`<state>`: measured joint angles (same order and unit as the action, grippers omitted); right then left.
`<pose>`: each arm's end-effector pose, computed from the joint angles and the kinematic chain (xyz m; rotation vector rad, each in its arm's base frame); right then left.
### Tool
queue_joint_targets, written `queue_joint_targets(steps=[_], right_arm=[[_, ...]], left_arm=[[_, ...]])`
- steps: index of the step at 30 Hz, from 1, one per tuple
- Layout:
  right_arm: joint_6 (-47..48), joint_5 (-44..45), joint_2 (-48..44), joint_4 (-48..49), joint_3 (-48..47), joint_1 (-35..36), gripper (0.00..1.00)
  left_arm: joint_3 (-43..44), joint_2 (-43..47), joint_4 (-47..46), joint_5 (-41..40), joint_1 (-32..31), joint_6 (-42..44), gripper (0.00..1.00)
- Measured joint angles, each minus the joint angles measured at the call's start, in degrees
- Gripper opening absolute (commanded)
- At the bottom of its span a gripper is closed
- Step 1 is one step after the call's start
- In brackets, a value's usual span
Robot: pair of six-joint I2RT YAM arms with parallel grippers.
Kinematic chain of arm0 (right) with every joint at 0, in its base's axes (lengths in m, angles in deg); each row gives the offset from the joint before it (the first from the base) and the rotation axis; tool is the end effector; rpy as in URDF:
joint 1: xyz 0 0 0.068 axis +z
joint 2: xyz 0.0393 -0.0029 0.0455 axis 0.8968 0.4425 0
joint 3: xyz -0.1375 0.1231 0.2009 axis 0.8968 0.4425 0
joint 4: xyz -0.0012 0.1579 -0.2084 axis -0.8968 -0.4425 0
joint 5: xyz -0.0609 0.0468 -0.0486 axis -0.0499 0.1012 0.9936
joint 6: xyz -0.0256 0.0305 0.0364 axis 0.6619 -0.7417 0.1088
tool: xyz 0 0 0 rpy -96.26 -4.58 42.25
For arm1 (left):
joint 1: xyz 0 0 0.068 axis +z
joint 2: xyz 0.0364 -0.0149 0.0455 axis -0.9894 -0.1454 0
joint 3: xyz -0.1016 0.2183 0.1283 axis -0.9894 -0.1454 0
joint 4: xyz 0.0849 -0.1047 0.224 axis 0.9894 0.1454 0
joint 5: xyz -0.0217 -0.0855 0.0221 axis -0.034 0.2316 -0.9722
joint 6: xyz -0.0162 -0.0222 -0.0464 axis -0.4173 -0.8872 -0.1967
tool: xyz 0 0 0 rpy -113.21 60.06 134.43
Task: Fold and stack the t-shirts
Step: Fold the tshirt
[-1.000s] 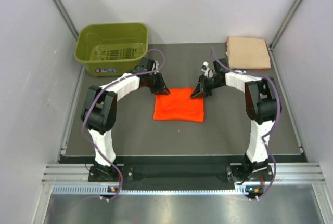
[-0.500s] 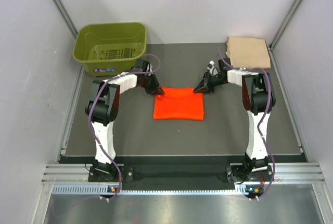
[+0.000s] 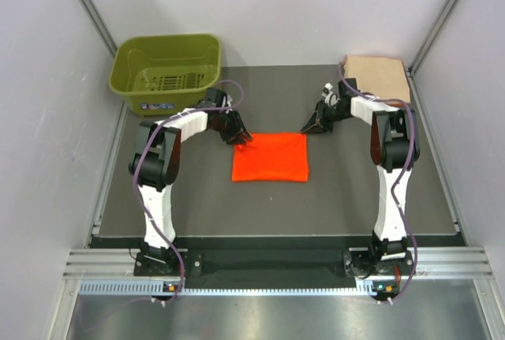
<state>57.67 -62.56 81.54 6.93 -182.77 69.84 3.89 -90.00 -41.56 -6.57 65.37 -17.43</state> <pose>0.4611 0.0756 0.1244 0.2111 2.6821 1.2853 0.4138 -0.1372 0.1539 -0.3306 2.6925 -0.9140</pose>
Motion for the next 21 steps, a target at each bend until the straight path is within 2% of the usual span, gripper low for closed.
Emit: queue_joint_targets(steps=[4,11,17,21], right_arm=[[2.97,3.85,-6.12,-4.28,1.22,-0.17,0.15],[4.24,1.51,-21.46,-3.43,12.52,4.31,0.16],[2.84,-2.08,-20.63,2.27,23.3,12.94,0.15],[2.54,-2.47,-18.58,4.48,28.68,12.28,0.15]], left_arm=[[-0.02,0.72,0.92,1.7,-0.07,-0.55,0.43],[-2.67,7.02,0.72,3.39,-1.16,-2.51,0.43],[-5.73,10.93,-0.46,5.53,-1.75,-3.04,0.49],[-8.52,11.58,-2.47,9.05,-1.99,-4.09,0.5]])
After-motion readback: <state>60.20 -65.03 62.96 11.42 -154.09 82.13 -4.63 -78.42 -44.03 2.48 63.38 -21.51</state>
